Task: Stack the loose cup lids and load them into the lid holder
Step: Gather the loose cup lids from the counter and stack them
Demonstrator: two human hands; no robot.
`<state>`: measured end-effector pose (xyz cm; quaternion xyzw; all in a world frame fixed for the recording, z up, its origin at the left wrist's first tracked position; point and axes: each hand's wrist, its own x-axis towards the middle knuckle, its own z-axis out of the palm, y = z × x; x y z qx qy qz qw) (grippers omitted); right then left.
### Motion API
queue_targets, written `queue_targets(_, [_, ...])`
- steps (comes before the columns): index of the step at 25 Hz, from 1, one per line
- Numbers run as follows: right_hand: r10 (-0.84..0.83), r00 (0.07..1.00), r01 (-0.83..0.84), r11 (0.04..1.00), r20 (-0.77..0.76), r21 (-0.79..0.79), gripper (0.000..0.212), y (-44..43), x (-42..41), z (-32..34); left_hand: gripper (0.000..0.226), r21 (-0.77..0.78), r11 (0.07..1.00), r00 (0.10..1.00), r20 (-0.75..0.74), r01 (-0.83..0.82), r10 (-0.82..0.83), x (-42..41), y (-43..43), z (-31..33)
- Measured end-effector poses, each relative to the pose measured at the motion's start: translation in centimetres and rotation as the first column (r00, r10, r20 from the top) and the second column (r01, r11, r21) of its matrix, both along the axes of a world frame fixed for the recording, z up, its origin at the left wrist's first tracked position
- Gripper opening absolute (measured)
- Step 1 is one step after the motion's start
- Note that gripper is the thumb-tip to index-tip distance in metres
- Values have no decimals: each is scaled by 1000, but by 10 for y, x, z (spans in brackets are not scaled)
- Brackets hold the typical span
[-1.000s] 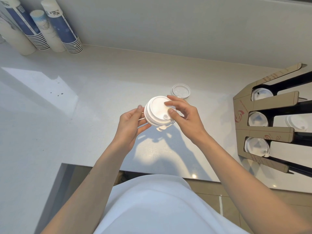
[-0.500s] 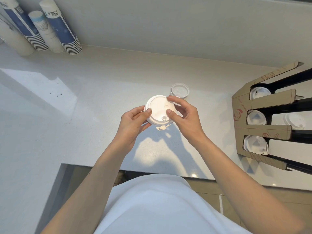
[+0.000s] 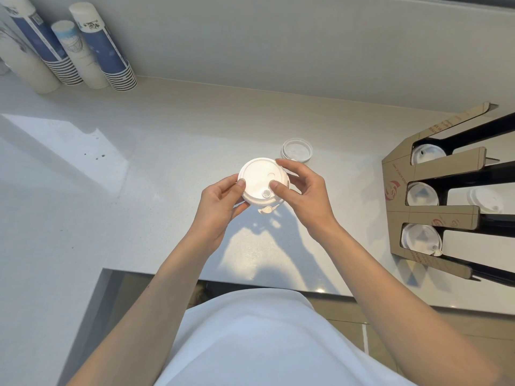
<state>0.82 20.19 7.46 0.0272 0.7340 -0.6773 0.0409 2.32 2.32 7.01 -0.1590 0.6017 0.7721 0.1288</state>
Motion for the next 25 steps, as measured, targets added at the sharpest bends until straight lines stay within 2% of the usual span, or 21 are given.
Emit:
queue_targets(6, [3, 1000, -3, 1000, 1, -15, 41, -4, 5, 2, 36, -58, 998, 1000, -22, 14, -15, 2, -1, 0])
queue_targets(13, [-11, 1000, 11, 1000, -12, -11, 38, -4, 7, -1, 29, -150, 982, 988, -85, 118, -132, 5, 3, 0])
queue_targets(17, [-22, 1000, 22, 1000, -19, -6, 39, -5, 8, -4, 42, -216, 965, 974, -133, 150, -182, 5, 3, -4])
queue_targets(25, [-22, 999, 21, 1000, -44, -18, 38, -4, 7, -4, 41, -212, 966, 972, -149, 147, -180, 2, 3, -8])
